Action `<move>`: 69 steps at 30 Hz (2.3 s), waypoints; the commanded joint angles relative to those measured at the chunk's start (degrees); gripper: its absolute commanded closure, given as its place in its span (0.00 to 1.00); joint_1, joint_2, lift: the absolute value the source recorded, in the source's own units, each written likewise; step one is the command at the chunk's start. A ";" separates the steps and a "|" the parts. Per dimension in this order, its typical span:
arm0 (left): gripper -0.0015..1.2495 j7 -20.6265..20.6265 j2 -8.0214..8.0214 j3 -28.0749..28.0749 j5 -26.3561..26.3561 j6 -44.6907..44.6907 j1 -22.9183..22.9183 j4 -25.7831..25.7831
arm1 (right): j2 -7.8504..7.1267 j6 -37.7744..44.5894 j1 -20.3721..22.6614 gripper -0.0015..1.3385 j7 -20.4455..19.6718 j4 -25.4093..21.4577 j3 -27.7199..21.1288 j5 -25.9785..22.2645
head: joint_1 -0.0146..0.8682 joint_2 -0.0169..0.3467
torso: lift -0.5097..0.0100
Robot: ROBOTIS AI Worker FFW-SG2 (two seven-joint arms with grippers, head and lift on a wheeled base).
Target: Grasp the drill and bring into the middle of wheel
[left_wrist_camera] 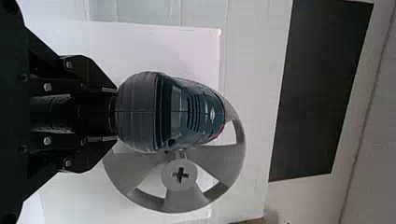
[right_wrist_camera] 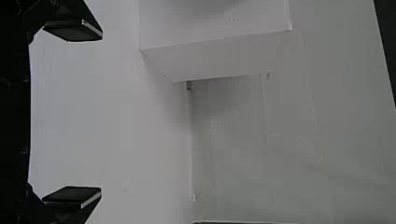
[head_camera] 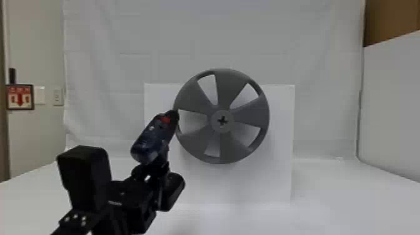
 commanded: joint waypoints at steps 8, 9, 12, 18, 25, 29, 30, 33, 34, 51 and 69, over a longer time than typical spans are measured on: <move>0.97 -0.89 1.10 -5.54 4.71 -0.64 -3.05 3.11 | 0.37 0.00 -0.16 0.10 0.00 -0.09 -0.12 0.59 | 0.08 0.13 | 0.21; 0.97 -0.89 1.18 -5.98 5.41 -0.72 -3.31 3.37 | 0.37 0.00 -0.16 0.10 0.00 -0.09 -0.20 0.59 | 0.08 0.13 | 0.21; 0.97 -0.89 1.36 -7.29 5.77 -0.81 -4.28 3.90 | 0.54 0.09 -0.25 0.10 0.00 -0.09 -0.20 0.76 | 0.08 0.13 | 0.21; 0.97 -0.89 1.45 -9.14 6.82 -1.34 -6.13 5.57 | 0.54 0.09 -0.25 0.10 0.00 -0.09 -0.03 0.94 | 0.08 0.13 | 0.21; 0.97 -0.89 1.27 -11.60 7.87 -2.48 -9.29 8.38 | 0.54 0.36 -0.43 0.10 0.00 -0.18 0.68 1.55 | 0.08 0.13 | 0.21; 0.97 -0.89 0.66 -12.04 7.96 -2.57 -10.52 9.70 | 0.54 0.44 -0.52 0.10 0.00 -0.18 1.03 1.82 | 0.08 0.13 | 0.21; 0.97 -0.89 0.48 -12.04 7.96 -2.83 -10.61 9.96 | 0.54 0.44 -0.52 0.10 0.00 -0.18 1.12 1.90 | 0.08 0.13 | 0.21; 0.97 -0.89 -0.05 -12.30 7.96 -3.36 -11.22 10.84 | 0.54 0.44 -0.52 0.10 0.00 -0.18 1.20 1.90 | 0.08 0.13 | 0.21; 0.97 -0.89 -0.13 -12.39 7.87 -3.45 -11.40 11.19 | 0.54 0.53 -0.52 0.10 0.00 -0.18 1.20 1.90 | 0.08 0.13 | 0.21; 0.97 -0.27 -1.01 -12.83 7.35 -4.15 -13.95 16.29 | 0.28 0.80 -0.25 0.10 0.00 -0.18 1.55 1.99 | 0.08 0.13 | 0.21; 0.97 1.66 -1.63 -12.22 7.26 -4.15 -15.18 19.54 | -0.07 1.06 -0.16 0.10 0.00 -0.18 1.73 2.08 | 0.08 0.13 | 0.21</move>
